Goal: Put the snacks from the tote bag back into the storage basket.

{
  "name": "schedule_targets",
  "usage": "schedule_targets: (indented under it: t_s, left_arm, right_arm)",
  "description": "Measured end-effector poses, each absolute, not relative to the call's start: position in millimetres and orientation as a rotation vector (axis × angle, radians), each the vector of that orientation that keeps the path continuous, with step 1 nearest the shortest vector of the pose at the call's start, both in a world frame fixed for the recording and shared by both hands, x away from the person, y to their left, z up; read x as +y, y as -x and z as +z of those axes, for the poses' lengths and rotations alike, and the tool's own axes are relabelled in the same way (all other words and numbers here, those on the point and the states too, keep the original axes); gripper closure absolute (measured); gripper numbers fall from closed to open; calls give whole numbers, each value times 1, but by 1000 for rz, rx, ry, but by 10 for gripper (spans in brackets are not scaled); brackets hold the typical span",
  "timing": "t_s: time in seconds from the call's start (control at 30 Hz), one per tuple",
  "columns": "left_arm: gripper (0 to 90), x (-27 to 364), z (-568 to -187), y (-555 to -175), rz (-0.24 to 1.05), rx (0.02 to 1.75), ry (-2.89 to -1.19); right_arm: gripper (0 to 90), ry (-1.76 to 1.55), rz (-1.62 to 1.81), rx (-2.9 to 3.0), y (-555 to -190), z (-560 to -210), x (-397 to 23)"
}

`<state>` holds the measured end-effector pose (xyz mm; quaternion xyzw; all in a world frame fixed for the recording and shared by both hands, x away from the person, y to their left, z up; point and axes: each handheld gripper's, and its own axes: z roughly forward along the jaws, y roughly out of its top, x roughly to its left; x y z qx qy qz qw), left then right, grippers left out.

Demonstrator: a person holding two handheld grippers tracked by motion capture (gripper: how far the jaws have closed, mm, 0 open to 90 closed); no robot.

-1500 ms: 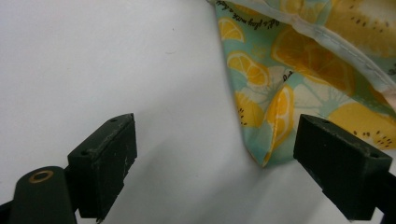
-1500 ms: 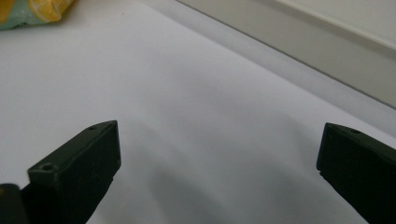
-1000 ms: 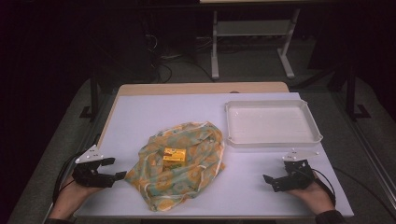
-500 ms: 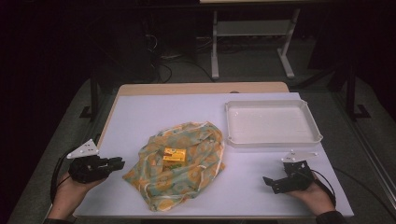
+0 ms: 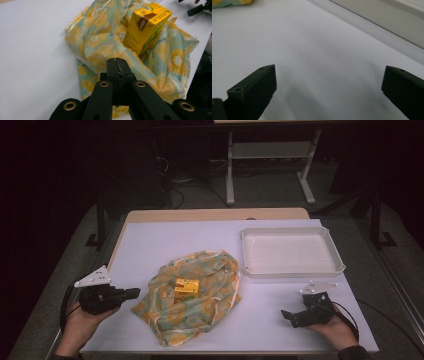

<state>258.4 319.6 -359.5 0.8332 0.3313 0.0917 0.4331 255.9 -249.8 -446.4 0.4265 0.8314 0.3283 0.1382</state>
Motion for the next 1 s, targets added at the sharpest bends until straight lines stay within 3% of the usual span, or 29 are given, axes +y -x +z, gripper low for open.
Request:
schedule_targets:
  t_s: [1.0]
  left_arm:
    - [898,263,-346,-279,184,680,-2099]
  right_arm:
    - [0,-1229,941,2418,-256,-448,-250]
